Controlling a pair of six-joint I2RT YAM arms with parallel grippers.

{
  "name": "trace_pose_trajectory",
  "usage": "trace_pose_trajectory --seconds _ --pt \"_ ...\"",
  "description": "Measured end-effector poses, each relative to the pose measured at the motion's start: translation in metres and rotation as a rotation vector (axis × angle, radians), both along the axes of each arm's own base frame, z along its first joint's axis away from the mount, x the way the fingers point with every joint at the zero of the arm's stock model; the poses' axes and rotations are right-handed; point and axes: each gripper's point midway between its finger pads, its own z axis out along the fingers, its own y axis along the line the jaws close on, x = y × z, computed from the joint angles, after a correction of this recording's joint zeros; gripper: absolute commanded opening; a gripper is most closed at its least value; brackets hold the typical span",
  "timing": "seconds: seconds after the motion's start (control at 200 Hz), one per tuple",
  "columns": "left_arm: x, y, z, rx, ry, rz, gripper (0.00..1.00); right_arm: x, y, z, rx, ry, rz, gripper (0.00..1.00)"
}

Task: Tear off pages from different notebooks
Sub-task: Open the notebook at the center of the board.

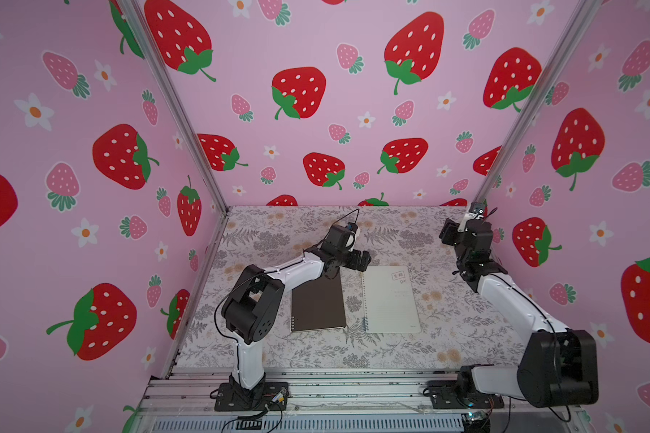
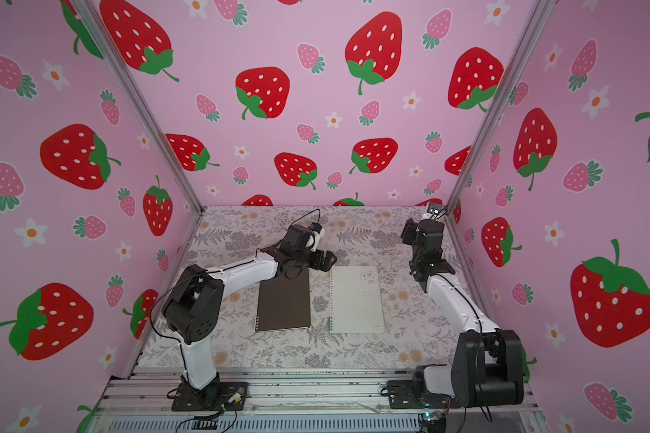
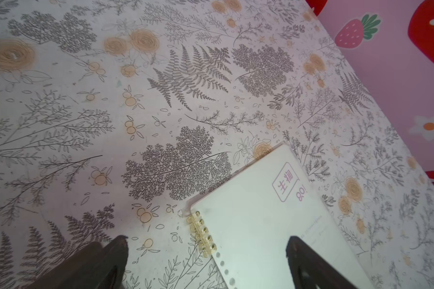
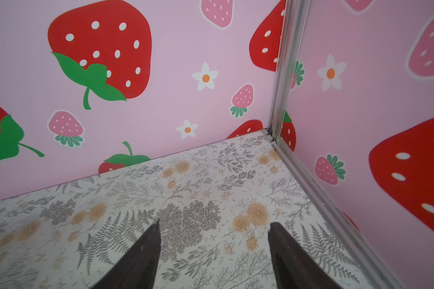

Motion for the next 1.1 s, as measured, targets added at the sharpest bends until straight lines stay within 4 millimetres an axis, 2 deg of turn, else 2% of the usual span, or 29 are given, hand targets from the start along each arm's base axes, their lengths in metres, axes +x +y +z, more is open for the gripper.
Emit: trace_pose_trajectory --seconds 0.05,0.115,0.205,0.27,0.36,0.49,0.71,0.94,1.101 --pt "-0.003 -0.004 -0.005 -0.003 0.031 -0.02 0.93 -0.003 0.009 -0.023 0.06 0.081 0.024 0.69" --pt "-0.008 -0.01 -0.015 0.005 0.074 -0.049 0.92 -0.013 0.022 -0.063 0.14 0.224 0.058 0.69" --pt "-0.018 -0.02 -0.027 0.022 0.133 -0.097 0.92 -0.033 0.042 -0.115 0.241 0.435 0.106 0.67" --pt "-0.024 -0.026 -0.035 0.04 0.167 -0.131 0.92 -0.05 0.054 -0.142 0.293 0.567 0.136 0.63" --pt "-0.033 -0.029 -0.042 0.062 0.206 -0.156 0.92 -0.07 0.072 -0.164 0.37 0.698 0.189 0.57" --pt "-0.043 -0.027 -0.051 0.096 0.246 -0.17 0.91 -0.089 0.092 -0.183 0.447 0.817 0.252 0.56" --pt "-0.051 -0.021 -0.06 0.134 0.29 -0.183 0.91 -0.104 0.107 -0.202 0.487 0.916 0.295 0.54" --pt "-0.048 -0.024 -0.071 0.154 0.309 -0.198 0.9 -0.113 0.108 -0.214 0.449 0.968 0.291 0.53" --pt "-0.044 -0.027 -0.069 0.151 0.302 -0.2 0.9 -0.115 0.109 -0.217 0.424 0.978 0.297 0.53"
